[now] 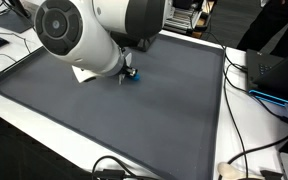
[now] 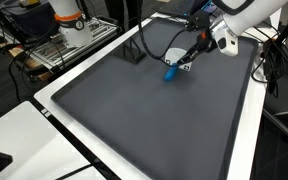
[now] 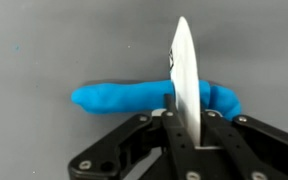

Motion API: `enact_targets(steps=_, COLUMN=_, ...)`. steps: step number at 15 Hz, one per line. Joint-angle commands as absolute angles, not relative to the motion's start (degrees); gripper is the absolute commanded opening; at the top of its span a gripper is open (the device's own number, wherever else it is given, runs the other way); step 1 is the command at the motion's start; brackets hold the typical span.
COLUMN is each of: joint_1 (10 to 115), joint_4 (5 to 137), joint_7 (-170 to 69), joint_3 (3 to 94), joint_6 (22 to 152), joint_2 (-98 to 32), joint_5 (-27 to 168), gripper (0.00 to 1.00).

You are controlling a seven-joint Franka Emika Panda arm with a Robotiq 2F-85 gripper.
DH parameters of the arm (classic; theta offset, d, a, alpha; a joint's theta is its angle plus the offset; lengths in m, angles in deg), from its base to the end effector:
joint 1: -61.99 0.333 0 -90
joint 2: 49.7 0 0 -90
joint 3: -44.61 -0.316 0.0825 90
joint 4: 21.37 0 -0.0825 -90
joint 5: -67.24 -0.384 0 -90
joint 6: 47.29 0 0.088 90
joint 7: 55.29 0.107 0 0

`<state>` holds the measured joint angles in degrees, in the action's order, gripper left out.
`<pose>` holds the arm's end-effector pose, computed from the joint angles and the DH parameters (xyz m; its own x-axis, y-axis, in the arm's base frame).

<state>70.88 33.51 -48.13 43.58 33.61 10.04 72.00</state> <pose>0.7037 0.1087 0.1984 0.8397 0.0086 -0.5429 0.0933 -0.9873 0.1286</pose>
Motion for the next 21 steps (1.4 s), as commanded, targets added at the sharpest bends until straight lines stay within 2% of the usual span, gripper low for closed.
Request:
enact_targets(steps=1, joint_1=70.6, joint_4=34.7, joint_7=-46.8, joint_3=43.6, joint_6=36.4, joint_2=9.9, joint_5=71.4, gripper=0.0)
enact_targets(steps=21, joint_1=69.2, joint_4=38.2, joint_7=-47.2, joint_3=44.2, joint_6=32.0, joint_2=1.2, joint_5=72.5, gripper=0.01)
